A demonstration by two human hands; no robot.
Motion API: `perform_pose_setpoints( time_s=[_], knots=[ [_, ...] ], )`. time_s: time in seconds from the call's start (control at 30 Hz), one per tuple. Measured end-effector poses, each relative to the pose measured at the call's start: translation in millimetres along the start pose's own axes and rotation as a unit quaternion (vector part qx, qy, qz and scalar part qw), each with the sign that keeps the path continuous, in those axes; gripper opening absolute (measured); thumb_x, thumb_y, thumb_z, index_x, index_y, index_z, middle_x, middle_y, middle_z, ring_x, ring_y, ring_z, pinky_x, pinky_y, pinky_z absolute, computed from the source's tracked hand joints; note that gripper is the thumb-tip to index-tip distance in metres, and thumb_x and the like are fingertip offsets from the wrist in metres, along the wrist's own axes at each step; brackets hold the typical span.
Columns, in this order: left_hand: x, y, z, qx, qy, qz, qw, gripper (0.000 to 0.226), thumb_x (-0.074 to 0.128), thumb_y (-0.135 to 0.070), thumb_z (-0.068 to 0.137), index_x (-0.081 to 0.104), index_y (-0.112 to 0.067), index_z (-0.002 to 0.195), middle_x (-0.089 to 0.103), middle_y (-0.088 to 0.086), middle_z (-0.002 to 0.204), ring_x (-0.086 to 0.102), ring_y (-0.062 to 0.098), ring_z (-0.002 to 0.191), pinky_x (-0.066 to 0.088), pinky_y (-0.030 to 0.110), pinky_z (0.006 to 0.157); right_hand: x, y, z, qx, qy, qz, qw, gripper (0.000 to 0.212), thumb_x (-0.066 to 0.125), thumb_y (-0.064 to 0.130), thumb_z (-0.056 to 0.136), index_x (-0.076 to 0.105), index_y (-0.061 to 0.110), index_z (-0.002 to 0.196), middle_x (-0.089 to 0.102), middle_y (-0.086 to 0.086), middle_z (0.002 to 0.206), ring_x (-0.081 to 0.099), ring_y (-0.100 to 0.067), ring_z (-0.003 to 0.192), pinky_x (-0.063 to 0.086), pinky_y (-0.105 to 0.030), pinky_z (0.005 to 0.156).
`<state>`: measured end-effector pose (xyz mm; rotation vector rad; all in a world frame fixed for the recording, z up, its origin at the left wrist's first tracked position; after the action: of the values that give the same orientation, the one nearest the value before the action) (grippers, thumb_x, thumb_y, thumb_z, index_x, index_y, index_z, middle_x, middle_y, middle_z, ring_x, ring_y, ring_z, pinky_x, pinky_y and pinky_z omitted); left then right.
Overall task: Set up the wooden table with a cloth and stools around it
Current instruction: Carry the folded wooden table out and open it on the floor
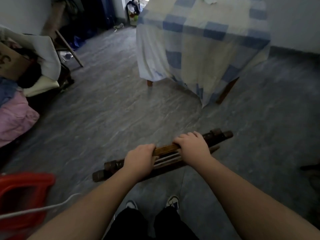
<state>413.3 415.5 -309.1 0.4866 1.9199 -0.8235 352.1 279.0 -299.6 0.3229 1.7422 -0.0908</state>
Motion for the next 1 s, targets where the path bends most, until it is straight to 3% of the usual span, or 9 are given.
perform_pose_setpoints(
  time_s=[0.1, 0.2, 0.27, 0.33, 0.4, 0.47, 0.6, 0.73, 1.0],
  knots=[
    [26.7, 18.7, 40.5, -0.042, 0.014, -0.047, 0.998, 0.015, 0.052, -0.042, 0.093, 0.056, -0.028, 0.099, 0.064, -0.003, 0.102, 0.061, 0.023, 0.097, 0.040, 0.033, 0.068, 24.0, -23.1, 36.9, 0.022, -0.031, 0.020, 0.999, 0.033, 0.063, 0.030, 0.083, 0.064, 0.034, 0.115, 0.058, 0.002, 0.125, 0.046, -0.025, 0.128, 0.020, -0.056, 0.116],
    [68.1, 35.7, 80.0, -0.074, 0.062, -0.104, 0.990, 0.020, 0.053, -0.044, 0.096, 0.056, -0.024, 0.101, 0.063, -0.002, 0.095, 0.060, 0.024, 0.090, 0.038, 0.032, 0.067, 48.7, -55.4, 54.8, 0.124, -0.113, 0.205, 0.964, 0.061, 0.066, 0.013, 0.082, 0.049, 0.018, 0.140, 0.037, -0.008, 0.153, 0.029, -0.026, 0.143, 0.019, -0.042, 0.121],
    [93.9, 45.8, 107.3, -0.099, 0.075, -0.151, 0.981, 0.021, 0.055, -0.041, 0.096, 0.059, -0.022, 0.105, 0.063, -0.001, 0.096, 0.060, 0.023, 0.090, 0.036, 0.030, 0.068, 90.9, -85.6, 55.4, 0.288, -0.152, 0.426, 0.844, 0.060, 0.064, 0.008, 0.088, 0.041, 0.009, 0.144, 0.037, -0.008, 0.149, 0.033, -0.022, 0.139, 0.025, -0.027, 0.115],
    [121.0, 53.4, 131.9, -0.113, 0.084, -0.194, 0.971, 0.019, 0.058, -0.038, 0.095, 0.061, -0.022, 0.106, 0.062, -0.004, 0.092, 0.061, 0.022, 0.090, 0.036, 0.027, 0.068, 158.7, -88.4, 65.0, 0.430, -0.105, 0.642, 0.626, 0.049, 0.063, 0.015, 0.095, 0.043, 0.006, 0.139, 0.052, -0.012, 0.134, 0.050, -0.023, 0.124, 0.039, -0.027, 0.100],
    [145.3, 60.0, 153.7, -0.120, 0.084, -0.235, 0.961, 0.012, 0.060, -0.035, 0.095, 0.060, -0.024, 0.098, 0.057, -0.012, 0.079, 0.058, 0.016, 0.079, 0.035, 0.023, 0.061, 207.4, -65.8, 95.2, 0.431, -0.068, 0.798, 0.415, 0.028, 0.053, 0.017, 0.102, 0.050, 0.005, 0.126, 0.063, -0.031, 0.114, 0.061, -0.026, 0.102, 0.050, -0.035, 0.088],
    [167.3, 67.5, 172.9, -0.130, 0.077, -0.274, 0.950, 0.008, 0.062, -0.029, 0.094, 0.061, -0.021, 0.093, 0.055, -0.012, 0.074, 0.054, 0.013, 0.072, 0.033, 0.021, 0.057, 232.3, -62.7, 124.7, 0.409, -0.074, 0.843, 0.342, 0.017, 0.043, 0.009, 0.105, 0.050, 0.003, 0.119, 0.065, -0.023, 0.100, 0.064, -0.026, 0.089, 0.052, -0.043, 0.090],
    [208.7, 84.2, 198.1, -0.181, 0.095, -0.370, 0.906, 0.007, 0.060, -0.025, 0.096, 0.064, -0.020, 0.094, 0.057, -0.007, 0.068, 0.055, 0.015, 0.064, 0.042, 0.027, 0.062, 269.4, -75.3, 161.8, 0.398, -0.049, 0.821, 0.407, 0.021, 0.042, 0.004, 0.104, 0.055, 0.002, 0.120, 0.064, -0.016, 0.104, 0.066, -0.025, 0.093, 0.053, -0.047, 0.094],
    [235.4, 85.1, 211.5, -0.185, 0.103, -0.424, 0.881, 0.008, 0.058, -0.021, 0.098, 0.065, -0.016, 0.098, 0.061, -0.004, 0.070, 0.055, 0.005, 0.055, 0.042, 0.016, 0.052, 296.2, -86.7, 179.5, 0.403, -0.018, 0.792, 0.457, 0.020, 0.043, 0.006, 0.104, 0.061, 0.015, 0.104, 0.067, -0.013, 0.101, 0.067, -0.025, 0.096, 0.052, -0.050, 0.098],
    [279.1, 77.4, 204.6, -0.272, 0.158, -0.592, 0.742, 0.021, 0.054, -0.017, 0.100, 0.060, 0.003, 0.103, 0.058, 0.009, 0.070, 0.055, 0.018, 0.058, 0.046, 0.029, 0.053, 309.2, -95.4, 186.9, 0.391, 0.008, 0.743, 0.543, 0.025, 0.038, 0.003, 0.104, 0.061, 0.008, 0.114, 0.067, -0.014, 0.104, 0.066, -0.020, 0.089, 0.055, -0.040, 0.088]
  ],
)
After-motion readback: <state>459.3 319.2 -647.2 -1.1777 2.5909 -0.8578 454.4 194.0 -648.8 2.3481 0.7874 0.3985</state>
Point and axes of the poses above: each hand's wrist, its own z-axis towards the middle knuckle, its own x-axis out of the palm, y = z × x, the point moved 10 cm from there along z, towards the middle knuckle
